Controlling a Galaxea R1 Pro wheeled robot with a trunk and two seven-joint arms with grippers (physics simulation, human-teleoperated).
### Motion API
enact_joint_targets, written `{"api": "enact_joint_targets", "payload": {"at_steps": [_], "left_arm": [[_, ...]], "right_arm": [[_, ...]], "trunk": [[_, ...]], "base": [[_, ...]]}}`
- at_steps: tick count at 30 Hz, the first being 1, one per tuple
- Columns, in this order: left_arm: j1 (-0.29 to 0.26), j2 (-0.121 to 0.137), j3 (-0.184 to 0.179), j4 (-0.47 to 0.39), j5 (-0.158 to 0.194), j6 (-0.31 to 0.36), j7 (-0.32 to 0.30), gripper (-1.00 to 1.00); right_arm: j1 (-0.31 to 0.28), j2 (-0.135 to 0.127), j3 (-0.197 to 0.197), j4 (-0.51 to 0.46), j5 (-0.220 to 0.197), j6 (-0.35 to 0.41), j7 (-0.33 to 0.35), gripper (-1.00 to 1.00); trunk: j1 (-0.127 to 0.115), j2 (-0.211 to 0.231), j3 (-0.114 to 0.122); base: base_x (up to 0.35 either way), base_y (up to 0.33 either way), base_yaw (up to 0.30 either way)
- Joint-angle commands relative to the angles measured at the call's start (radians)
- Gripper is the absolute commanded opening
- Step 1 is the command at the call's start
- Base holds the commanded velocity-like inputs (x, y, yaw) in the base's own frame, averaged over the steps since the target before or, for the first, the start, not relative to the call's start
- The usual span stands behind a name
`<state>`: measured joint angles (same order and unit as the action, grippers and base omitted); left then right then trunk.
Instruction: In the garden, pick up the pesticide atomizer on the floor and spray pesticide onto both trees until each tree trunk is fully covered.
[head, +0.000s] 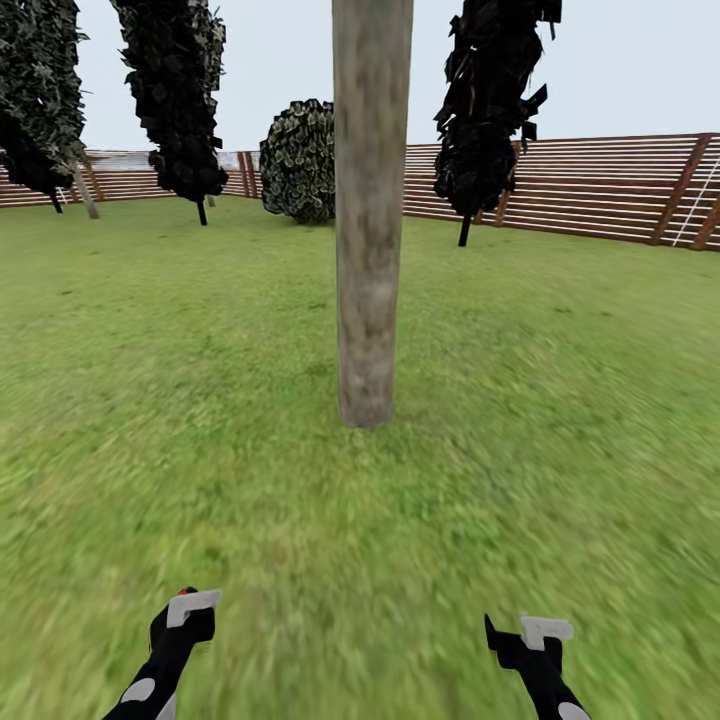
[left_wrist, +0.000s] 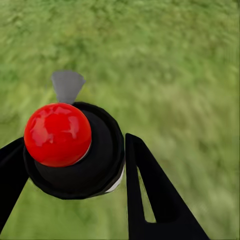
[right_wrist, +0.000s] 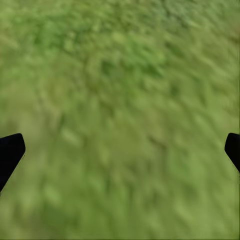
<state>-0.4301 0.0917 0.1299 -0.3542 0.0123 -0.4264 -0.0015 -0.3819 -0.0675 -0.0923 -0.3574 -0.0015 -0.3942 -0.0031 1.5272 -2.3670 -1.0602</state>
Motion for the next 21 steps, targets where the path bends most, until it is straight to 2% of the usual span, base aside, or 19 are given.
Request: {"api": "enact_joint_targets", "payload": {"at_steps": [1, 21], "left_arm": [[0.0, 0.0, 0.0, 0.0, 0.0, 0.0, 0.0, -1.0], [0.0, 0.0, 0.0, 0.0, 0.0, 0.0, 0.0, -1.0]], "right_arm": [[0.0, 0.0, 0.0, 0.0, 0.0, 0.0, 0.0, 1.0], [0.0, 0.0, 0.0, 0.0, 0.001, 0.0, 0.0, 1.0]], "trunk": [[0.0, 0.0, 0.0], [0.0, 0.0, 0.0]], "base": [[0.338, 0.0, 0.0], [0.338, 0.0, 0.0]]}}
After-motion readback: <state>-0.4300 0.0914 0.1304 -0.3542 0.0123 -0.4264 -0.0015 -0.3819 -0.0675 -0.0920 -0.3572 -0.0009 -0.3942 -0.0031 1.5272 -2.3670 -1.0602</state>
